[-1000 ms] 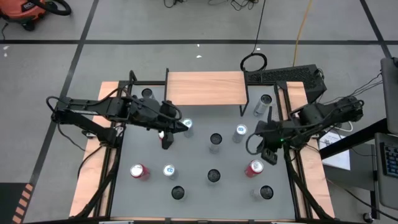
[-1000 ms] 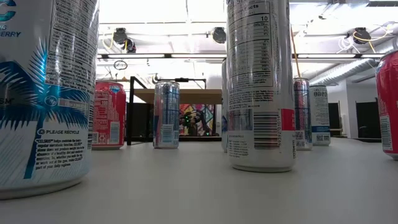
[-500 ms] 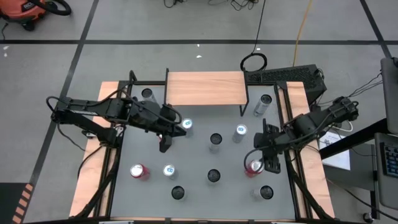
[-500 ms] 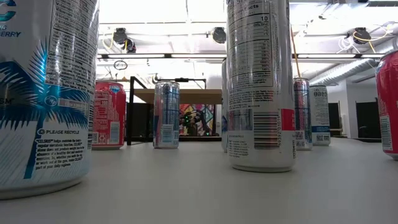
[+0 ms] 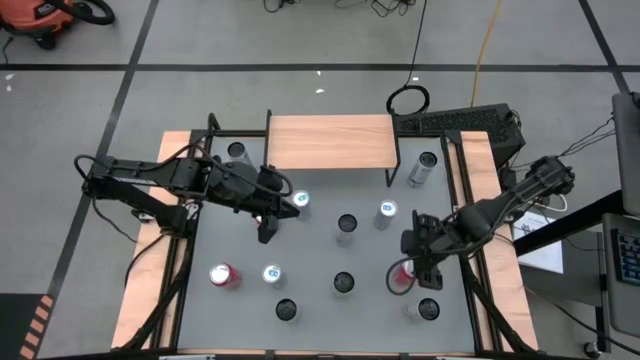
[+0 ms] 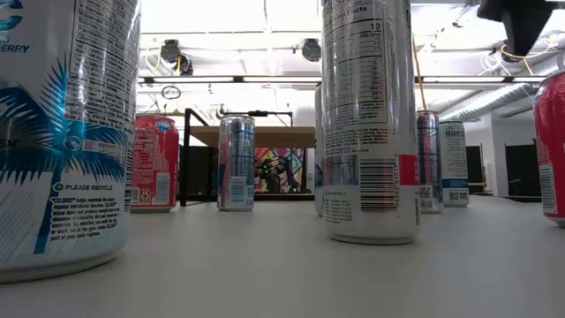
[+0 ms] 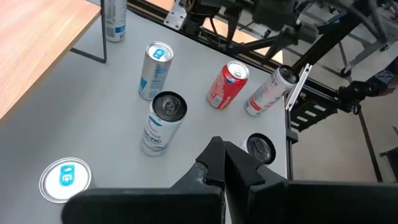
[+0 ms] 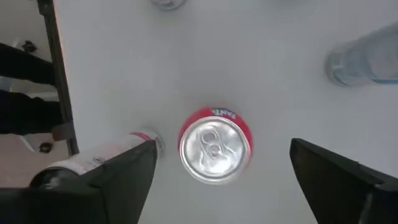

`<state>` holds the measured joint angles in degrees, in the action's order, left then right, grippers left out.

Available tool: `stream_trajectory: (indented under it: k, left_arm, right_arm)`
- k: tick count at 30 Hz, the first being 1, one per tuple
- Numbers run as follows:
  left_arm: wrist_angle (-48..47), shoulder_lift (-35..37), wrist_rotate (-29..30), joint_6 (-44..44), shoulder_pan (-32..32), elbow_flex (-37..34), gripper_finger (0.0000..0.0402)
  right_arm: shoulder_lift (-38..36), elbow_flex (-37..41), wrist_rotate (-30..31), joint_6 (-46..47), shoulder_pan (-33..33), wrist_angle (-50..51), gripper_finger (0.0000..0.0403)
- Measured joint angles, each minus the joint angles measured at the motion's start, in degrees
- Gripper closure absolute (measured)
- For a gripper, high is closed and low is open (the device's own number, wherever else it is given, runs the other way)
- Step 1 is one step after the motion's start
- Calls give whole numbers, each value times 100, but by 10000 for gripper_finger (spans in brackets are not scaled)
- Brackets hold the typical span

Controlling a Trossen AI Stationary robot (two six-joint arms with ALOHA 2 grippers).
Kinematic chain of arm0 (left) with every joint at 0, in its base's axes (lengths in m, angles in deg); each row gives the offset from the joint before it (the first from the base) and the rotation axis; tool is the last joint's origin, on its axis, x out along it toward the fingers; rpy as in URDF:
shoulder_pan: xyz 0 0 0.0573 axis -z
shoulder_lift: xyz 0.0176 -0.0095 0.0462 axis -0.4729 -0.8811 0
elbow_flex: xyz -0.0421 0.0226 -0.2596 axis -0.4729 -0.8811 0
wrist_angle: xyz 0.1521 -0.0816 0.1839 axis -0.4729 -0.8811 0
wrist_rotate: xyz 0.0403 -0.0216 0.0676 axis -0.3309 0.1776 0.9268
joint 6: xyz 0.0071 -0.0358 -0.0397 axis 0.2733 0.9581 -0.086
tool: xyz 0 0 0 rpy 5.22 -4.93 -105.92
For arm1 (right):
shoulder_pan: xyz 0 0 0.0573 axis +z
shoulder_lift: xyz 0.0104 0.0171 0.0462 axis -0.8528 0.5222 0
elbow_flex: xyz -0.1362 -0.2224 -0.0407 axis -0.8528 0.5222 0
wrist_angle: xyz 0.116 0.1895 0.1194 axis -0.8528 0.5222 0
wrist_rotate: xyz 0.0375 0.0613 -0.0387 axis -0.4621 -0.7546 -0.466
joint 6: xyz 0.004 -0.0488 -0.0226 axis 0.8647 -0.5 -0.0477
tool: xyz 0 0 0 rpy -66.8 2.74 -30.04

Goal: Place canned beverage on shelf
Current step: Put the bottom right red soda can on the shelf

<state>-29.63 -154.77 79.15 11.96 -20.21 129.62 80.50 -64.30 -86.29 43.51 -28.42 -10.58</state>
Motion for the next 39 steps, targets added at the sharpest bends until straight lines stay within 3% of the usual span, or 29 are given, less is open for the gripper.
stream_trajectory:
  k: [18, 39]
  left_arm:
    - [-1, 0, 213, -9, 0, 0, 402]
    - [-113, 0, 239, -17, 0, 0, 402]
  right_arm:
    - [-8, 812, -93, 50, 115, -810, 30]
    - [-6, 1607, -221, -360, 115, -1427, 30]
